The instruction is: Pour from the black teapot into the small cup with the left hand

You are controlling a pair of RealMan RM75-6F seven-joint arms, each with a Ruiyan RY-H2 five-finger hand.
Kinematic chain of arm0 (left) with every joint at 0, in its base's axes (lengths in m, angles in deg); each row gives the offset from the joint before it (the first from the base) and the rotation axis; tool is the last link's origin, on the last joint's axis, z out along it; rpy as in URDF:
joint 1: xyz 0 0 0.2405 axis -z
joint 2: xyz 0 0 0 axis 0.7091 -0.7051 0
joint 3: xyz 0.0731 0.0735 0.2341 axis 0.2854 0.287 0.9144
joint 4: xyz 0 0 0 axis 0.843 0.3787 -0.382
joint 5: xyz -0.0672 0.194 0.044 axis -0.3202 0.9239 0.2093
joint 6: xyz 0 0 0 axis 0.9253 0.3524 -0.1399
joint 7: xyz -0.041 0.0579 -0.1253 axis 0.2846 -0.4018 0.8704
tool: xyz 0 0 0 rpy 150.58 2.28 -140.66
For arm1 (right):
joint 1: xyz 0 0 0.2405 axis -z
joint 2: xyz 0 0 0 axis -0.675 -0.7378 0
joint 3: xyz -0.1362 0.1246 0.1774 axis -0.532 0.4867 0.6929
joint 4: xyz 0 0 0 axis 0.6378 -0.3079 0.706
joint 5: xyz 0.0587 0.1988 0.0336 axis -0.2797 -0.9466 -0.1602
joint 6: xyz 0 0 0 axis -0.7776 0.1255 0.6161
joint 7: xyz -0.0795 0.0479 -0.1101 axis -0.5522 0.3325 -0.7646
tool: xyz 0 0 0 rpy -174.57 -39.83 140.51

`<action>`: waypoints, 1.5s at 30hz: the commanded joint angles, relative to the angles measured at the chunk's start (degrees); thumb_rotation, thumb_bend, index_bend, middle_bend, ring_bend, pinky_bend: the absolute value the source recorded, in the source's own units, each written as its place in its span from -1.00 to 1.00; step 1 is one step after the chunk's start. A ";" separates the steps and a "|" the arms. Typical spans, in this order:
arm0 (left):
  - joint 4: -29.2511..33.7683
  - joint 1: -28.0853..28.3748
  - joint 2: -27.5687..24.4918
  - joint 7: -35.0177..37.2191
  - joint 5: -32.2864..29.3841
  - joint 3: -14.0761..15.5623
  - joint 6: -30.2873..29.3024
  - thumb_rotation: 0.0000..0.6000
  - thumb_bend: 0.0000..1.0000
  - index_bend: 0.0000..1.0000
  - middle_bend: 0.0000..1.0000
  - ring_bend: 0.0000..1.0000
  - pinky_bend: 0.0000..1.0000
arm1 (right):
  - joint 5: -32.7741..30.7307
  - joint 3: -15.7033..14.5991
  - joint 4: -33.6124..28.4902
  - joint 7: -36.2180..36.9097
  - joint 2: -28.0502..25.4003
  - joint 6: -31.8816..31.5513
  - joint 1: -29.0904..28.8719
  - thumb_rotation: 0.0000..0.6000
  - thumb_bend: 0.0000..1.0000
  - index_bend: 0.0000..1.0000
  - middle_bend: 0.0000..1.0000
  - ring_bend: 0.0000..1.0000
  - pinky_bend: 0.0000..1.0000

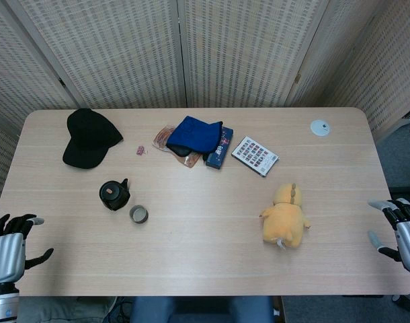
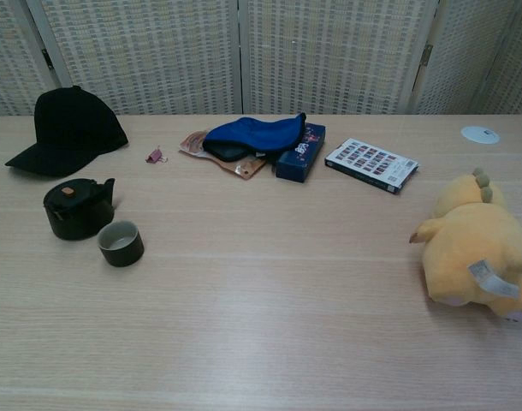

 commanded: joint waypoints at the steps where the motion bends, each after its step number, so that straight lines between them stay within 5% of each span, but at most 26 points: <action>1: -0.19 0.03 0.19 -0.08 0.32 0.27 0.13 1.00 -0.74 -0.30 -0.50 -0.57 -0.86 | 0.23 -0.17 -0.18 -0.01 -0.13 0.22 -0.09 1.00 -0.40 -0.50 -0.43 -0.62 -0.52; 13: 1.42 1.82 -1.50 2.03 0.74 -0.38 2.93 1.00 -0.74 -0.30 -0.50 -0.57 -0.86 | 0.74 0.39 -1.20 -0.45 -1.21 -1.22 0.01 1.00 -0.40 -0.50 -0.43 -0.62 -0.52; 21: 3.14 7.86 -3.23 3.39 1.92 -2.13 10.62 1.00 -0.74 -0.32 -0.50 -0.57 -0.86 | 0.68 1.08 -2.51 -1.79 -2.41 -2.06 -0.01 1.00 -0.40 -0.50 -0.43 -0.62 -0.52; 31: 1.97 17.16 -1.49 1.73 1.54 -4.06 21.82 1.00 -0.74 -0.64 -0.62 -0.65 -0.90 | 0.36 1.44 -3.06 -2.57 -2.87 -2.24 -0.06 1.00 -0.40 -0.50 -0.43 -0.62 -0.52; 45: -5.32 27.61 7.55 -7.06 -13.47 -8.57 30.31 0.63 -0.74 -0.85 -0.76 -0.70 -0.92 | -0.23 1.58 -2.75 -2.29 -3.01 -2.52 0.27 1.00 -0.40 -0.50 -0.43 -0.62 -0.52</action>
